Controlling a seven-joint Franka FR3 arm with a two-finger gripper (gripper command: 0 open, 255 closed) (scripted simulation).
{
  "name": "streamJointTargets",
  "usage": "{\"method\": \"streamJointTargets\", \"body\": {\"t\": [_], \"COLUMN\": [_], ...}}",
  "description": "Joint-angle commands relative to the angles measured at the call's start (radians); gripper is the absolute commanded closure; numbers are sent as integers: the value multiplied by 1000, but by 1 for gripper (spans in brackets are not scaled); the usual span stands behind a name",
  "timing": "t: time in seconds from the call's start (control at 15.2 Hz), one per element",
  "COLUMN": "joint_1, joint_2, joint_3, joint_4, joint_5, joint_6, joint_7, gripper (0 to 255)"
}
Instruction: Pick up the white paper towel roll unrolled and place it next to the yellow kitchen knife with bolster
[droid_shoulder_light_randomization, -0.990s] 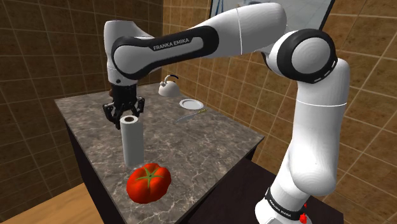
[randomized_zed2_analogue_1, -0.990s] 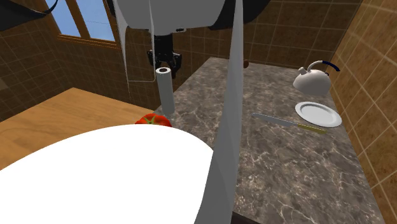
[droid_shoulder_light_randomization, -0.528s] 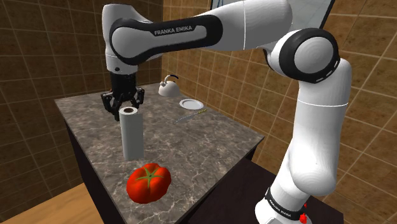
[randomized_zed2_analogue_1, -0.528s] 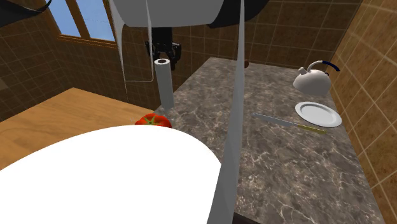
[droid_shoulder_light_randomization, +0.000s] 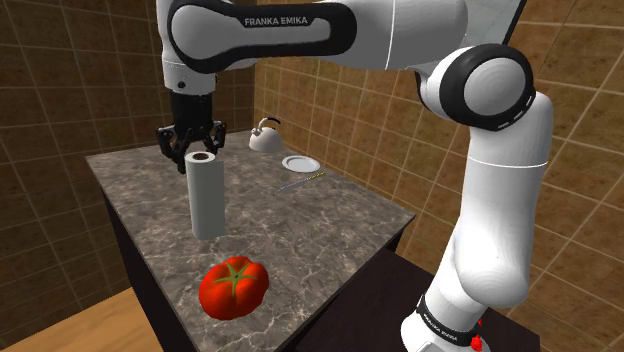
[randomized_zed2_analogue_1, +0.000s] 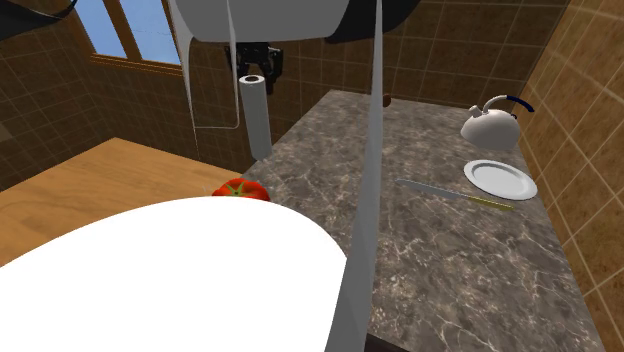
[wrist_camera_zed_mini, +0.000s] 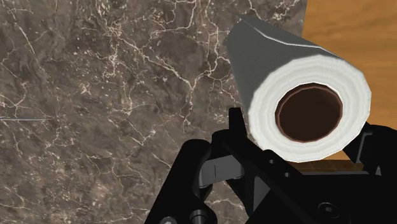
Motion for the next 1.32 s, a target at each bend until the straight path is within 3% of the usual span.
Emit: {"method": "streamJointTargets", "body": {"t": [0.0, 0.73, 1.25], "joint_1": [1, 18, 44], "joint_2": [3, 38, 100], "joint_3": [0, 4, 6], "joint_4": [31, 230, 432], "joint_5": [-1, -12, -34], "joint_6": [-29, -194, -336], "joint_7": [0, 4, 10], "gripper": [255, 255, 255]}}
